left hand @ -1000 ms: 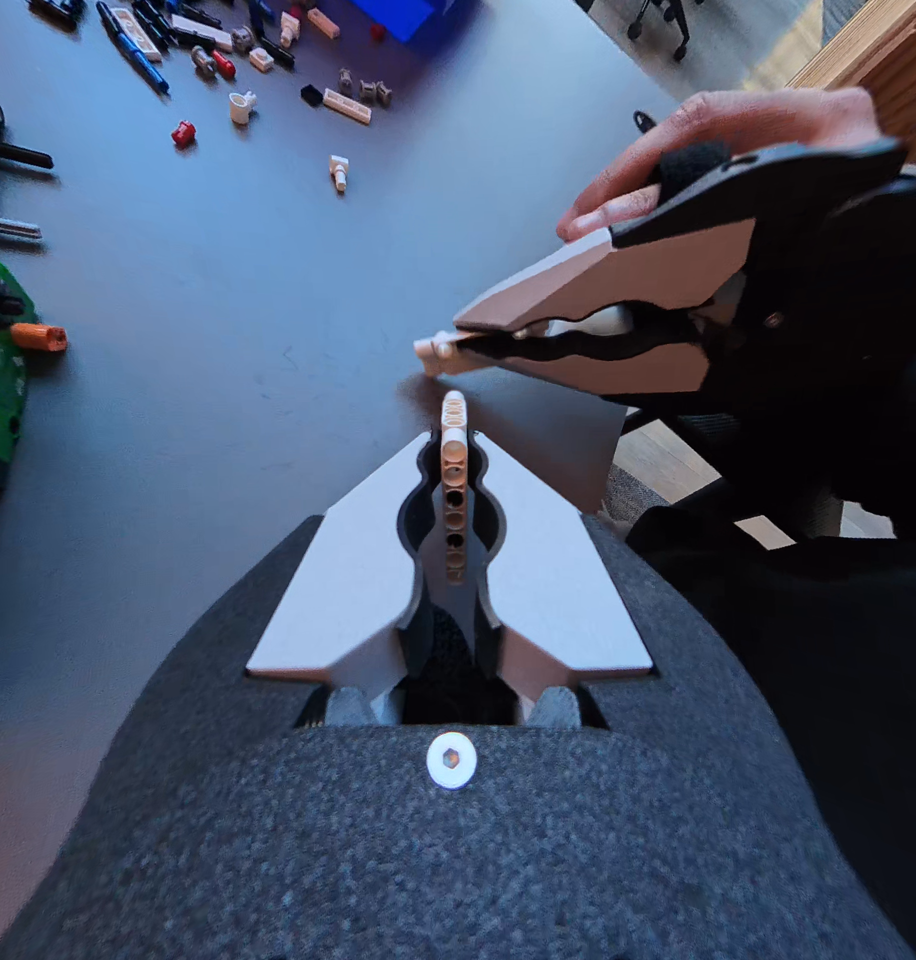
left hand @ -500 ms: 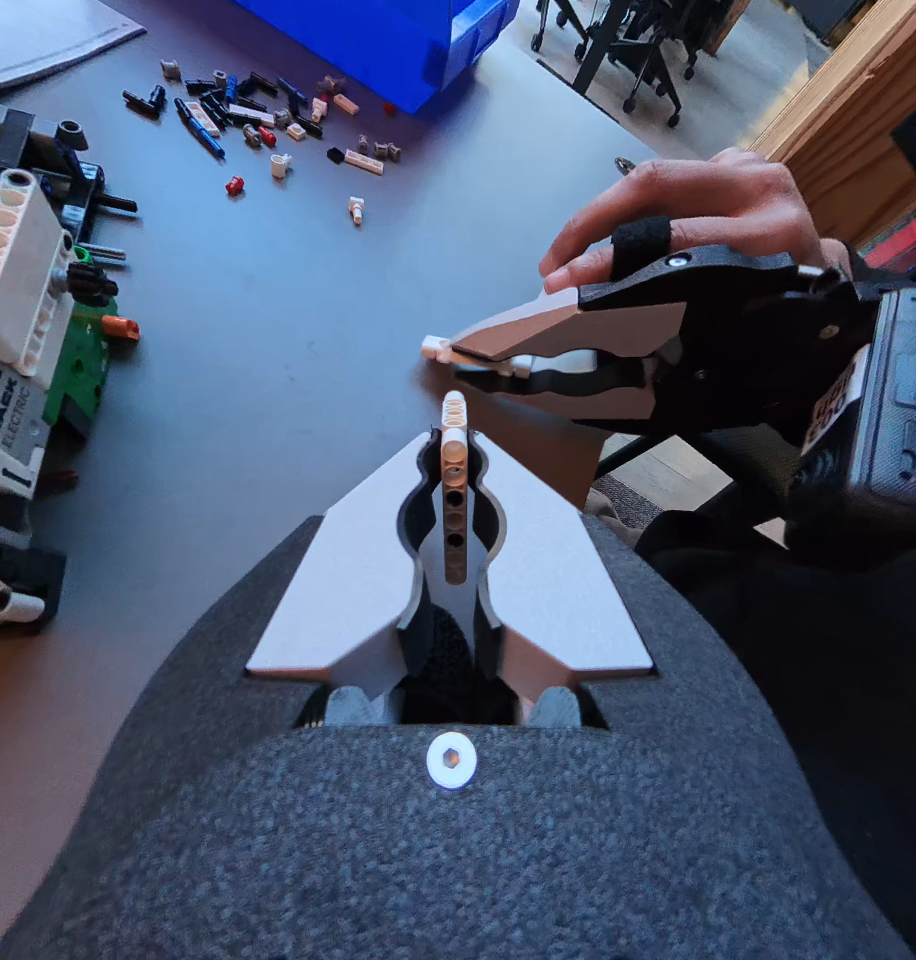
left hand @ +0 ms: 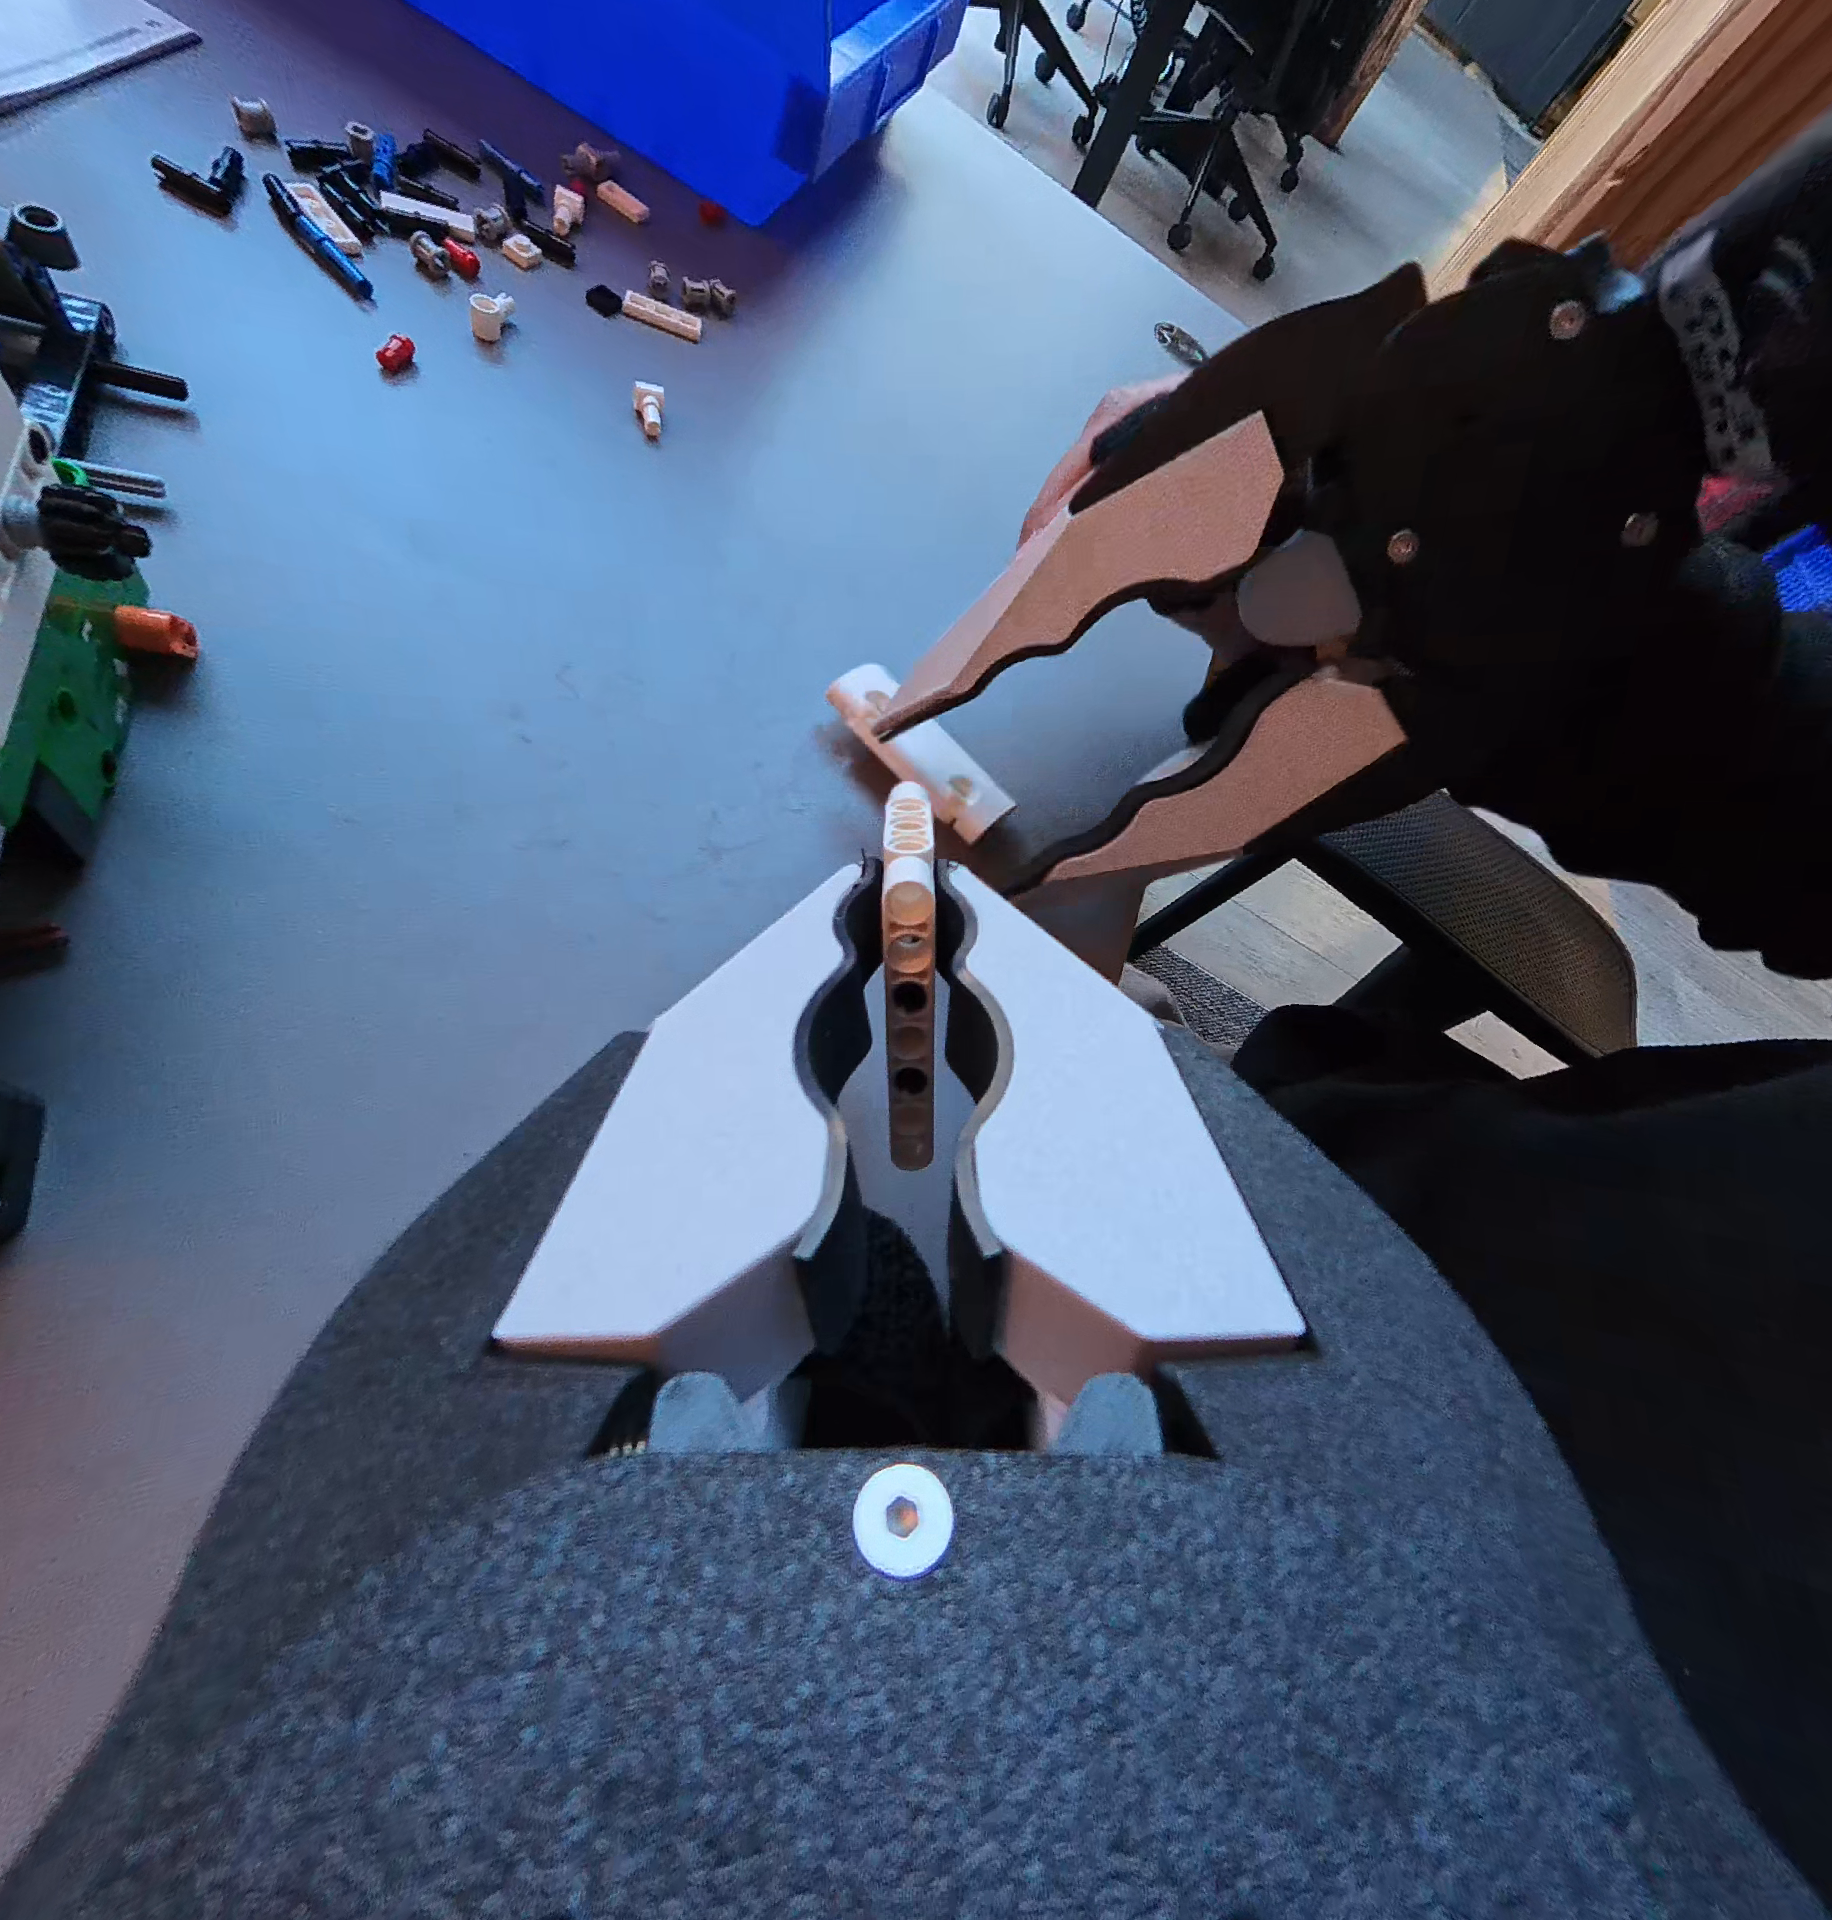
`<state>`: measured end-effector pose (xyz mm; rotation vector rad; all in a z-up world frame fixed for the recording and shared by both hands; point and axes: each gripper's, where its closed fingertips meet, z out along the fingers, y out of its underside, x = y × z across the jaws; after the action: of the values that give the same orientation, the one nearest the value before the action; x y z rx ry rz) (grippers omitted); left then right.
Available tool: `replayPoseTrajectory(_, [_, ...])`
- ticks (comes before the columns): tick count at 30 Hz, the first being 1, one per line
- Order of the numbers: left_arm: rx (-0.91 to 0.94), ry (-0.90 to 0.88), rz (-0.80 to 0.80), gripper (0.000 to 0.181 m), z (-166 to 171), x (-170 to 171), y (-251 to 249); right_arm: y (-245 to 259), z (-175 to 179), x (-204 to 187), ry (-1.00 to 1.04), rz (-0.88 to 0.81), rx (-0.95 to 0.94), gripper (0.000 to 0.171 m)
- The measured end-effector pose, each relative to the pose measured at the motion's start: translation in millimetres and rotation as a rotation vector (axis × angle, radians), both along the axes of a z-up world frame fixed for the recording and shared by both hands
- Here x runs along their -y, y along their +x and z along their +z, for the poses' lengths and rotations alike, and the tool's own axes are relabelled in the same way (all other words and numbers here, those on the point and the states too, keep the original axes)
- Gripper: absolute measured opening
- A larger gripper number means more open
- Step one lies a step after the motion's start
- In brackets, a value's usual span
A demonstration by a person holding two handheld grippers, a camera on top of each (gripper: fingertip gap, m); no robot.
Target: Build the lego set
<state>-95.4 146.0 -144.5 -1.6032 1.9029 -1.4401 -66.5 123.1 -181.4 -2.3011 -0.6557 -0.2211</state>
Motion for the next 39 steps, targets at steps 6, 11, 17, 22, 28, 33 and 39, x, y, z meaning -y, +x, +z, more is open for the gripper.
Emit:
replayPoseTrajectory(6, [0.000, -0.004, 0.021, 0.007, 1, -6, 0, 8, 27, 4, 0.080, -0.343, -0.372, 0.045])
replayPoseTrajectory(11, [-0.014, -0.025, 0.007, 0.007, -1, -5, 1, 17, 13, 22, 0.040, -0.744, -0.545, 0.046])
replayPoseTrajectory(17, [-0.032, -0.017, -0.049, 0.007, -5, 0, 2, 17, -8, 10, -0.057, -0.765, -0.484, 0.050])
replayPoseTrajectory(22, [-0.033, -0.031, -0.033, 0.007, -5, -8, 4, 13, -10, -3, -0.096, -0.668, -0.405, 0.043])
replayPoseTrajectory(28, [0.001, -0.103, -0.008, 0.006, -1, -20, 6, 14, -12, -5, -0.171, -0.573, -0.301, 0.030])
replayPoseTrajectory(33, [0.056, -0.221, -0.002, 0.006, 10, -27, 8, 17, -11, -9, -0.152, -0.541, -0.289, 0.028])
replayPoseTrajectory(39, [0.102, -0.357, 0.020, 0.006, 22, -34, 9, 7, 21, -29, 0.104, -0.412, -0.509, 0.028])
